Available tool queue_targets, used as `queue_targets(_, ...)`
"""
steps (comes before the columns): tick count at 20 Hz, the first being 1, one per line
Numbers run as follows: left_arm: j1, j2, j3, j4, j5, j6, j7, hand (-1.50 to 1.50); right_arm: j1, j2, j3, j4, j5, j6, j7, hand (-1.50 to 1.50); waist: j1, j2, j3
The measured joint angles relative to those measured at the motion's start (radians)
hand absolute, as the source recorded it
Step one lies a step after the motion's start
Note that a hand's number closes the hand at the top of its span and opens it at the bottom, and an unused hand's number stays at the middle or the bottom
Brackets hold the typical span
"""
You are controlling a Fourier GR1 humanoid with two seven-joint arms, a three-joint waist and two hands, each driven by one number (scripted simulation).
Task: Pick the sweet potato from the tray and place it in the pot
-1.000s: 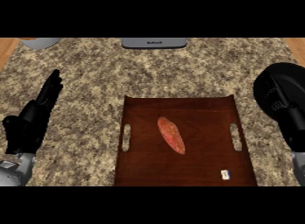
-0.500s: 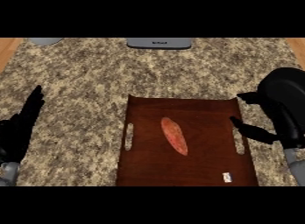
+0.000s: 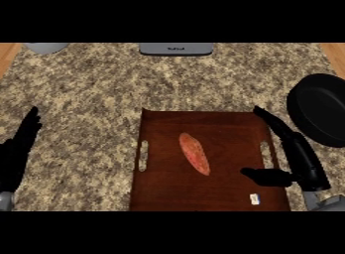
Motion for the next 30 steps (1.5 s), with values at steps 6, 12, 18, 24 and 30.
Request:
queue_targets(6,-0.003,-0.018,0.005,-0.007,-0.02,-0.006,0.013,0.0,-0.154,0.001,0.053,-0.055,0.033,0.192,0.267,-1.5,0.008,0.001,0.0)
queue_targets(12,-0.028,-0.03,0.003,0.006,-0.034,-0.014,0.013,0.0,-0.361,0.042,0.129,0.008,0.005,0.441,0.523,-1.5,0.022,0.004,-0.001)
queue_targets(18,-0.014,-0.022,0.025,0.009,-0.025,-0.043,0.005,0.0,-0.502,0.123,0.178,0.124,-0.071,0.673,0.714,-1.5,0.025,0.004,0.0)
queue_targets(24,-0.001,-0.041,0.042,0.001,-0.048,-0.054,0.009,0.0,-0.575,0.255,0.169,0.252,-0.085,0.779,0.802,-1.5,0.014,0.003,0.001)
queue_targets(30,0.001,-0.067,0.07,0.002,-0.071,-0.069,0.013,0.0,-0.613,0.317,0.144,0.351,-0.038,0.85,0.798,-1.5,0.008,0.002,0.001)
